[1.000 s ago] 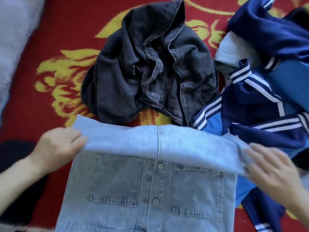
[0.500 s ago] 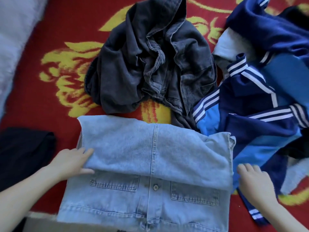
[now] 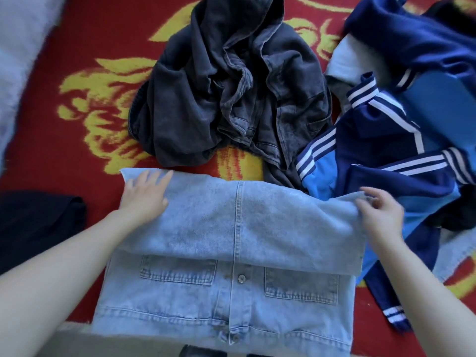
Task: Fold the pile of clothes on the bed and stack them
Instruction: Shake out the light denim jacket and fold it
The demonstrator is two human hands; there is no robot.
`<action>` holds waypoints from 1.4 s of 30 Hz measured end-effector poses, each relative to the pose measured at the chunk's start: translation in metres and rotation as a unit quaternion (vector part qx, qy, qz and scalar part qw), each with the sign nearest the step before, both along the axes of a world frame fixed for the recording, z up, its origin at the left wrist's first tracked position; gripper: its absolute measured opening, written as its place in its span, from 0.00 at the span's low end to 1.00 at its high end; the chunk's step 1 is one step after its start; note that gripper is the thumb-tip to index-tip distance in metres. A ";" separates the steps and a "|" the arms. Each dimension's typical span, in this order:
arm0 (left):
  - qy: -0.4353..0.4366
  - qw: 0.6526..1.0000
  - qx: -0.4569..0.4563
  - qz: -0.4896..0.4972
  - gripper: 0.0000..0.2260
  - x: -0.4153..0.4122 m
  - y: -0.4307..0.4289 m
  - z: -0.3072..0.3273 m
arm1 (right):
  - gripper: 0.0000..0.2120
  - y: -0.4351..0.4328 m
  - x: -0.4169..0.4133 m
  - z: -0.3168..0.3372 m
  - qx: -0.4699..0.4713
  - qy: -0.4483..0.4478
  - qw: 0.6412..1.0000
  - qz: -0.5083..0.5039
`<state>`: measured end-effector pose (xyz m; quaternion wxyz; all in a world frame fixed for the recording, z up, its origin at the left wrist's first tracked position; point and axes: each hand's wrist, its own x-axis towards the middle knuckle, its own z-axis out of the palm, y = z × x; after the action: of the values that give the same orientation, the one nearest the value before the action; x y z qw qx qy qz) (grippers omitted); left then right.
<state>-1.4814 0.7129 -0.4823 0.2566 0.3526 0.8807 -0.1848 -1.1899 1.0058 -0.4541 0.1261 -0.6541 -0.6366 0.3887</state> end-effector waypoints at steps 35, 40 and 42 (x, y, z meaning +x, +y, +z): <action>-0.037 0.999 -0.030 -0.024 0.34 -0.021 0.011 -0.010 | 0.11 -0.023 0.022 0.027 0.215 -0.193 0.792 0.538; 0.008 0.976 0.134 -0.172 0.05 -0.024 -0.008 0.018 | 0.07 -0.047 0.072 0.031 0.355 -0.136 0.741 0.554; 0.035 0.932 0.239 -0.271 0.05 -0.014 -0.044 0.033 | 0.05 -0.067 0.092 0.034 0.388 -0.102 0.731 0.552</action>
<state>-1.4954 0.6692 -0.4488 0.0742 0.6220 0.7783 -0.0430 -1.0979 0.9388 -0.4201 0.0668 -0.1172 -0.9900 0.0400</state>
